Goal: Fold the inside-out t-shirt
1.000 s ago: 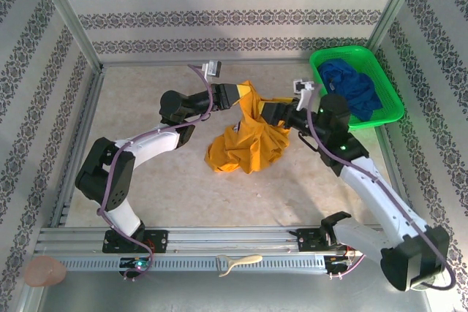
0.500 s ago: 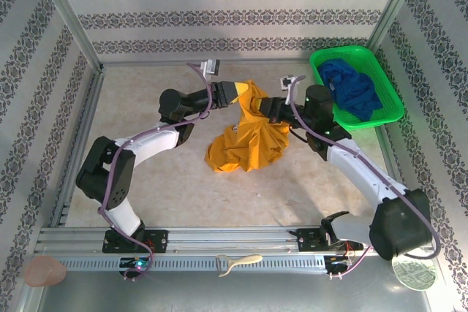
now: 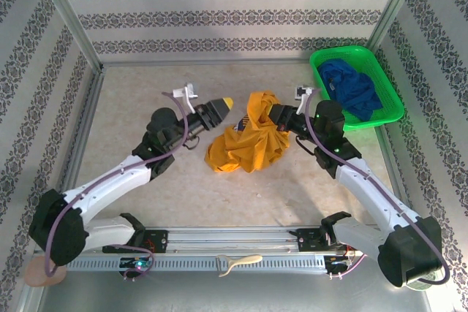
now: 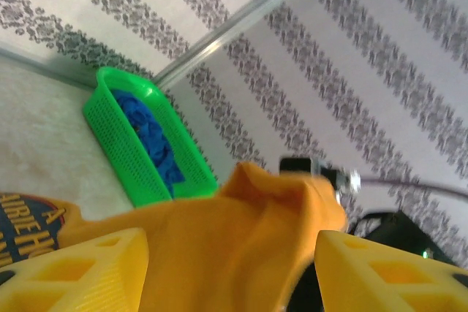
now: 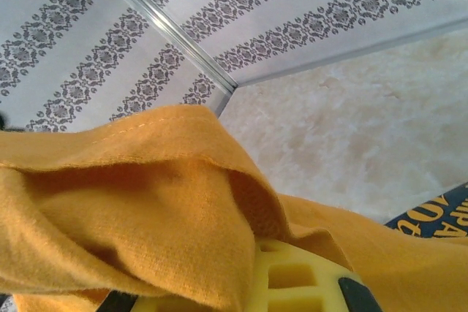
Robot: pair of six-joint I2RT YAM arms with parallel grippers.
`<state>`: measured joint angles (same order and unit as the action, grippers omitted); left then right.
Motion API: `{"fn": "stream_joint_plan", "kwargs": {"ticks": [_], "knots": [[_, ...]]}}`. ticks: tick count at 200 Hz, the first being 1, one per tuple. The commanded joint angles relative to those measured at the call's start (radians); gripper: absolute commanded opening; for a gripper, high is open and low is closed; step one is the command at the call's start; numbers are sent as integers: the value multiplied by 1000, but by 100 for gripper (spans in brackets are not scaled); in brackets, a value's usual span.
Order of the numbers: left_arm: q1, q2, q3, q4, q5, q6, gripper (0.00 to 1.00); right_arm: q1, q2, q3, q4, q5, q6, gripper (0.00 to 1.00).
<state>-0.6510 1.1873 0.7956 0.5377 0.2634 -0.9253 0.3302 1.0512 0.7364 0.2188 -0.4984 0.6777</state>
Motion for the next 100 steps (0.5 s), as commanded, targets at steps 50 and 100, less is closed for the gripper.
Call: {"fn": "stream_joint_plan", "kwargs": {"ticks": [50, 100], "knots": [[-184, 101, 58, -127, -230, 123, 64, 32, 8, -5, 17, 65, 11, 0], [-191, 172, 109, -91, -208, 127, 65, 42, 16, 3, 13, 72, 5, 0]]}}
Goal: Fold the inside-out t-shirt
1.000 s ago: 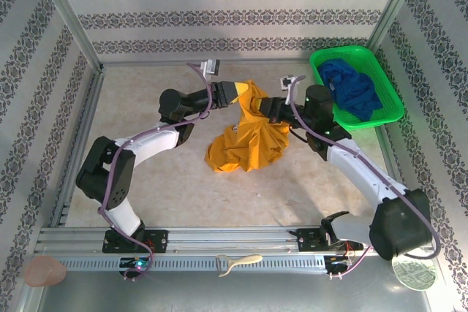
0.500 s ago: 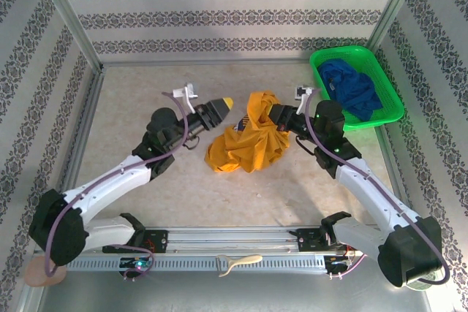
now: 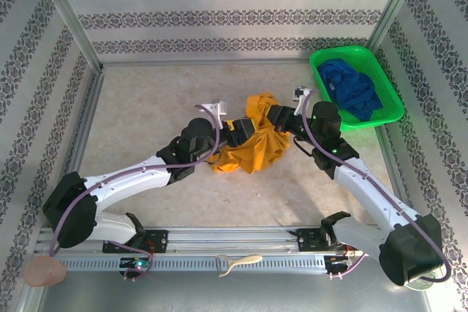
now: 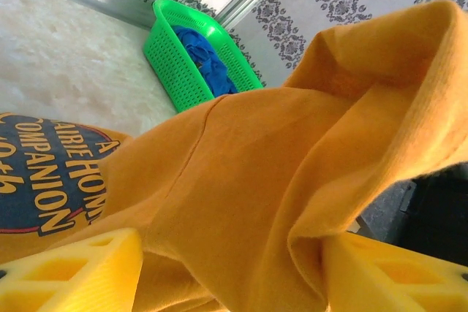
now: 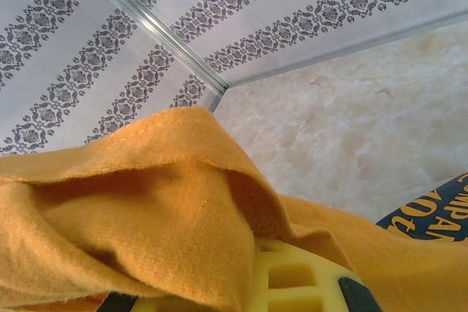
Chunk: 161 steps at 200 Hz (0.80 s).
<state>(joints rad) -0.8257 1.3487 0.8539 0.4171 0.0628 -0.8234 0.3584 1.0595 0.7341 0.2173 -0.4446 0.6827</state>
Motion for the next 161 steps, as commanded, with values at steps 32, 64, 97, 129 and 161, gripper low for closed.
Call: {"fn": "stream_joint_plan", "kwargs": {"ticks": [32, 64, 97, 129, 161], "knots": [[-52, -18, 48, 18, -72, 56, 66, 15, 20, 8, 12, 24, -5, 0], [-73, -36, 50, -13, -104, 65, 67, 16, 31, 14, 16, 24, -6, 0], [-73, 15, 67, -32, -101, 43, 68, 17, 34, 18, 21, 23, -3, 0], [-59, 75, 89, -41, -78, 24, 59, 19, 25, 20, 16, 27, 4, 0], [-18, 104, 86, 11, -8, 1, 15, 16, 15, 24, -2, 36, 4, 0]]}}
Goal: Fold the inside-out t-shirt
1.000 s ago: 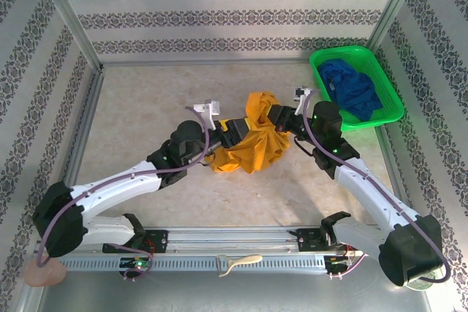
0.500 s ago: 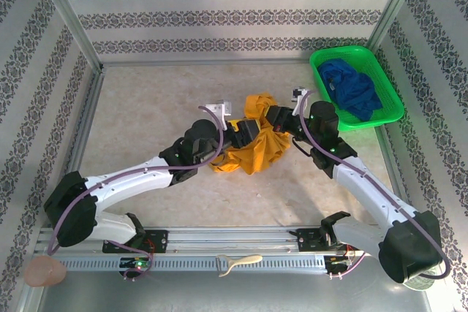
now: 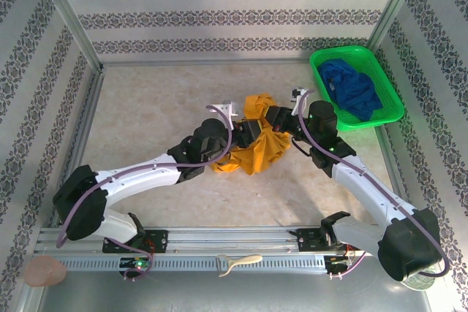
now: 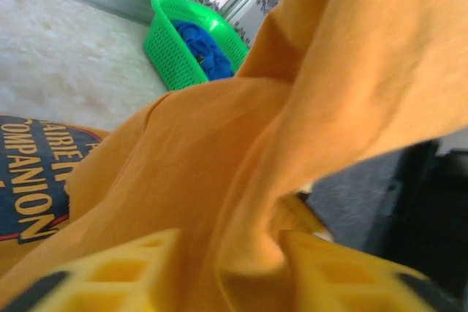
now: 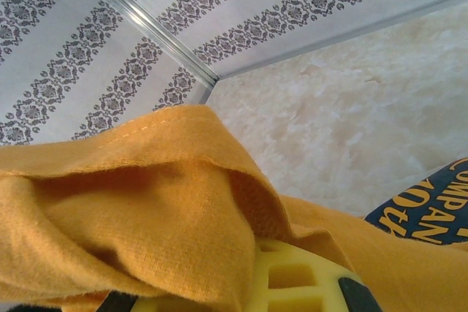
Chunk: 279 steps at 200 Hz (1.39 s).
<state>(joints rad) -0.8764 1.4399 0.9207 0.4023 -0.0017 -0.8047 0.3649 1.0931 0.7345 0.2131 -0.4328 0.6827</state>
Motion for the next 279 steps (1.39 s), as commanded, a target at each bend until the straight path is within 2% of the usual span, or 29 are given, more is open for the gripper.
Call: {"fn": "stream_joint_plan", "kwargs": {"ticks": [1, 13, 27, 52, 66, 83, 92, 111, 134, 151, 170, 184, 214, 247, 279], "knots": [[34, 13, 20, 28, 59, -17, 14, 9, -18, 22, 2, 24, 4, 0], [53, 7, 5, 87, 110, -2, 0, 2, -16, 20, -6, 44, 11, 0], [90, -5, -35, 250, 211, 3, 0, -10, 4, 21, -21, 59, 22, 0], [203, 29, -62, 605, 510, -111, 0, -31, 88, 29, -5, 59, 44, 0], [249, 72, -21, 731, 665, -216, 0, -30, 142, 39, 21, 50, 57, 15], [276, 139, 42, 883, 788, -356, 0, -23, 201, 68, 49, 19, 72, 46], [280, 172, 72, 952, 826, -419, 0, -21, 219, 86, 50, -6, 69, 53], [283, 221, 113, 1024, 865, -502, 1, -38, 191, 103, 22, -55, 53, 60], [284, 227, 126, 1024, 896, -510, 6, -123, 59, 77, -31, -112, 46, 64], [288, 228, 131, 1024, 912, -510, 14, -187, -51, 62, -86, -140, 44, 65], [296, 232, 134, 1024, 928, -513, 15, -221, -141, 67, -119, -165, 52, 66], [301, 236, 131, 1024, 936, -514, 13, -220, -164, 90, -125, -192, 65, 65], [309, 241, 122, 1023, 945, -509, 0, -199, -177, 146, -131, -220, 71, 64], [317, 246, 118, 1024, 941, -506, 0, -161, -163, 175, -118, -240, 75, 62], [326, 249, 119, 1020, 931, -505, 0, -47, -137, 188, -99, -224, 63, 58]]}}
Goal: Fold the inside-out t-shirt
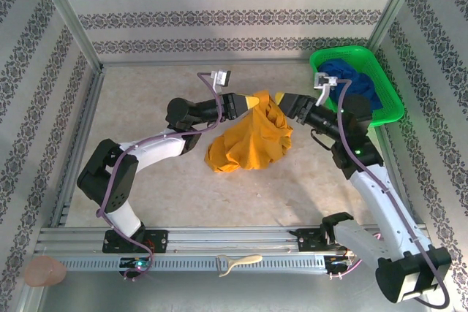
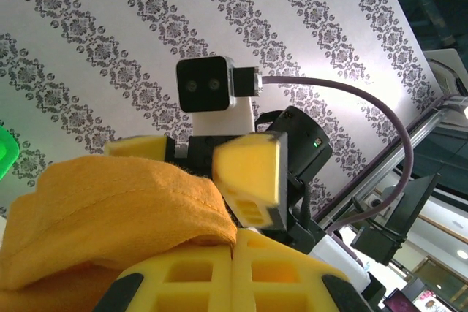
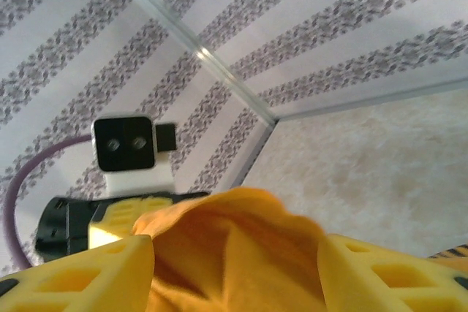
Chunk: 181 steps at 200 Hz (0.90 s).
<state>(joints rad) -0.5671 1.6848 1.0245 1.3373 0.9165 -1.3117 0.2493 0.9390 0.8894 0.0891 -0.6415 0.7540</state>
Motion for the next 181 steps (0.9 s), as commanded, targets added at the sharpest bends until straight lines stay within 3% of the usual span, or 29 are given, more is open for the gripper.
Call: {"fn": "stream_joint_plan", "kwargs": {"ticks": [1, 30, 91, 113, 128, 161, 164, 174, 181], "knots": [[17, 4, 15, 85, 12, 2, 0, 70, 18, 34, 25, -15, -9, 58], [19, 10, 16, 85, 10, -2, 0, 134, 32, 45, 27, 19, -27, 53], [21, 15, 11, 89, 7, -4, 0, 142, 32, 70, 25, 34, -27, 34], [21, 16, 11, 89, 9, -8, 0, 143, 40, 79, 28, 35, -24, 19], [21, 16, 12, 88, 10, -9, 0, 143, 47, 91, 29, 29, -23, 0], [35, -3, 1, 21, -2, 37, 0, 107, 43, 131, 38, 15, -18, 0], [39, -6, -4, 8, -7, 44, 2, 100, 42, 137, 40, 12, -12, 0], [58, -25, -21, -34, -24, 76, 28, 73, 44, 162, 47, -3, 4, 0], [73, -40, -39, -63, -37, 103, 37, 56, 48, 182, 49, -13, 16, 0]]}}
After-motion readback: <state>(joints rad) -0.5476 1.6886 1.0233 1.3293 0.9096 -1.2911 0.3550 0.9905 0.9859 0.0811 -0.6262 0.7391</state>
